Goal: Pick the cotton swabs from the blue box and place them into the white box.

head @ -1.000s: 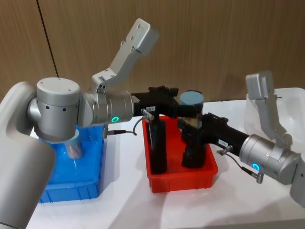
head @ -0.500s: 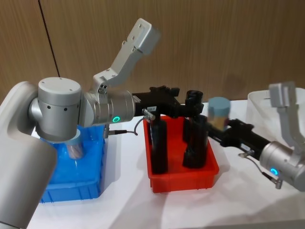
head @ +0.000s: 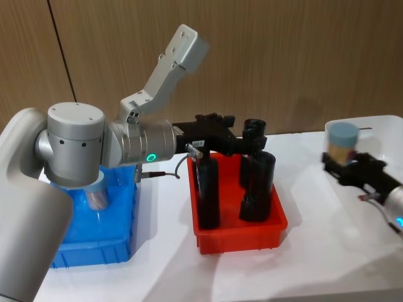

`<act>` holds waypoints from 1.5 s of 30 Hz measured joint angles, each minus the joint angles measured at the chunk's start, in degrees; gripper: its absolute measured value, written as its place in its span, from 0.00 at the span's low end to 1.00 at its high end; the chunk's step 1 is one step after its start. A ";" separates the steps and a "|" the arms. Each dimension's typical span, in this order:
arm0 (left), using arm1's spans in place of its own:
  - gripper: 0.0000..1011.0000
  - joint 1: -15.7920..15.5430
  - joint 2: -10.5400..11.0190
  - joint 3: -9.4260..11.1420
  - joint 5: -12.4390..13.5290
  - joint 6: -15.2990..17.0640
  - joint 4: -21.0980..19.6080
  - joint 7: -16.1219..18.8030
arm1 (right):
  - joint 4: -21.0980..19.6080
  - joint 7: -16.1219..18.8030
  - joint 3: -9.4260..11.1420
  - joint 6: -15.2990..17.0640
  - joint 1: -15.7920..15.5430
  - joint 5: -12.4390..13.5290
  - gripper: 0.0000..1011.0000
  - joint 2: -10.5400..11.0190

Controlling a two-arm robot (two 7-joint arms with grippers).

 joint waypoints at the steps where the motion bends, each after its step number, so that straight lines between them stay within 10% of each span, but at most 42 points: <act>1: 0.99 0.00 0.00 0.00 0.00 0.00 0.00 0.00 | 0.15 -0.36 0.32 -0.17 -0.08 0.00 0.64 0.26; 21: 0.99 0.00 0.00 0.00 -0.01 0.00 0.00 0.00 | 3.44 -6.40 5.43 -2.95 -1.10 0.16 0.64 4.13; 33: 0.99 0.00 0.00 0.00 -0.01 0.00 0.00 0.00 | 3.86 -6.55 6.52 -3.78 -1.53 0.58 0.98 4.80; 45: 0.99 0.00 0.00 0.00 -0.01 0.00 0.00 0.00 | 2.75 -6.39 7.18 -4.45 -2.28 1.02 0.99 5.09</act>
